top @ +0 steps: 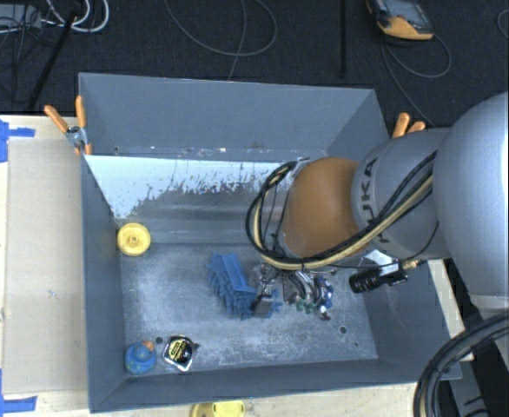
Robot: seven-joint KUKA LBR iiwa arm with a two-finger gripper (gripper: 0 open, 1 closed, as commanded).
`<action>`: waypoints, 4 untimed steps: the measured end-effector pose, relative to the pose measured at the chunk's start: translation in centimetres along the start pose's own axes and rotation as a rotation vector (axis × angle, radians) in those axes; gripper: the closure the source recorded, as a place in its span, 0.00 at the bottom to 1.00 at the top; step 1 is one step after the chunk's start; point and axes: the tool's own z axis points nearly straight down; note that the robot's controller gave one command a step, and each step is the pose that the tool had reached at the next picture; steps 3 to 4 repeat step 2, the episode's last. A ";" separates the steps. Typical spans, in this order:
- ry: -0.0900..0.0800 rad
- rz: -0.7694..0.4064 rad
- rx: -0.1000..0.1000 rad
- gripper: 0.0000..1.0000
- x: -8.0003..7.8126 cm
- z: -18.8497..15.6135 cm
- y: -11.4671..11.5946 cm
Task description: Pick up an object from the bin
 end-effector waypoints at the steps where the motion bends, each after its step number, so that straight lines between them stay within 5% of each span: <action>1: 0.000 0.001 0.001 1.00 0.0 0.0 -0.1; 2: 0.000 -0.014 0.002 1.00 -4.4 -14.4 -0.4; 4: 0.000 -0.014 0.002 1.00 -4.4 -14.4 -0.4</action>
Offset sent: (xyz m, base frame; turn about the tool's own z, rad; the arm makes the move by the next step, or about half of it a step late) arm 0.0418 -0.0101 0.1439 -0.0153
